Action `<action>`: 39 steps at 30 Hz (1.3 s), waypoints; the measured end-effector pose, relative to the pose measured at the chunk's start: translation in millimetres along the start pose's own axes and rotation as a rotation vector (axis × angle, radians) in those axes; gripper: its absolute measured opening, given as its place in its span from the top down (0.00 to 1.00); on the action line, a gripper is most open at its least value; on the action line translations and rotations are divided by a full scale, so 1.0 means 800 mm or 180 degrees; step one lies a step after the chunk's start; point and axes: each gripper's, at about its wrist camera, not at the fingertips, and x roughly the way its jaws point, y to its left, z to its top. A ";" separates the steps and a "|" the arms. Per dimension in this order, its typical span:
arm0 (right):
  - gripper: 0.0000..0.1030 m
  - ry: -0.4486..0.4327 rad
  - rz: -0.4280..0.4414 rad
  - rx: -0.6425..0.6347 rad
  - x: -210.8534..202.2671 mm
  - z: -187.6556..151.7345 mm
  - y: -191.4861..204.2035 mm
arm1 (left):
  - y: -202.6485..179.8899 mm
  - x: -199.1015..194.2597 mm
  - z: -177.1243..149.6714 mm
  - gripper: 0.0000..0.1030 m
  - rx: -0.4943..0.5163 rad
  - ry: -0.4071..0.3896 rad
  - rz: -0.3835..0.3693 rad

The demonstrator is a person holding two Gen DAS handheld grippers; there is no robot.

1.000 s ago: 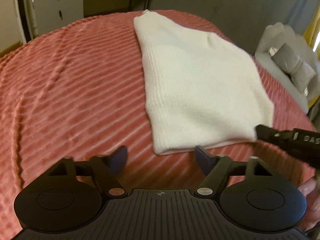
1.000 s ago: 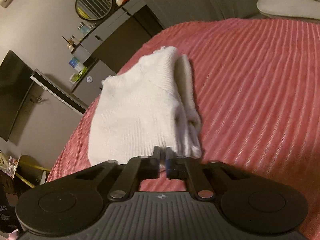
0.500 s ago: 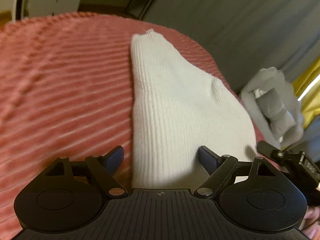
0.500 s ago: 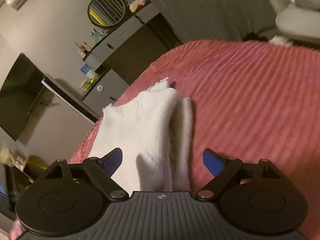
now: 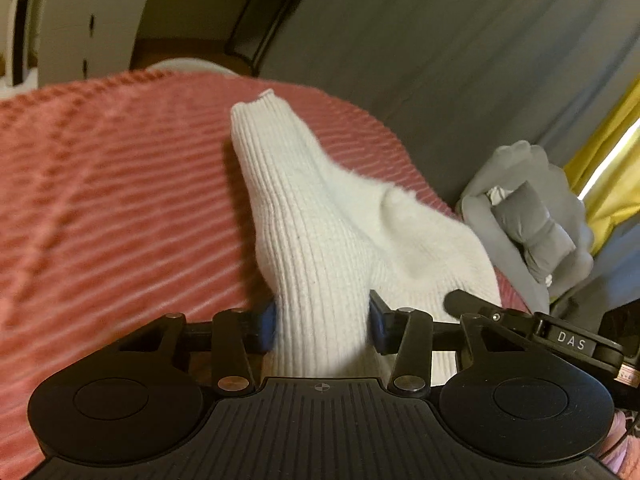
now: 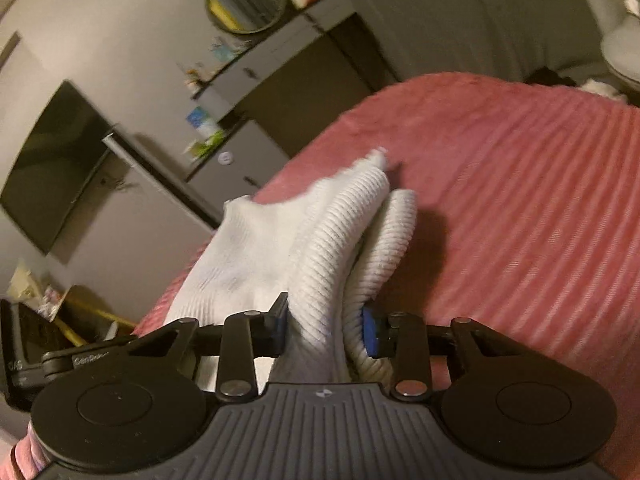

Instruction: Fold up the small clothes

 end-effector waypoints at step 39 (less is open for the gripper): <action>0.92 -0.0055 0.0043 0.1300 -0.073 -0.204 0.009 | 0.097 -0.155 -0.162 0.78 -0.1243 -0.0097 0.0120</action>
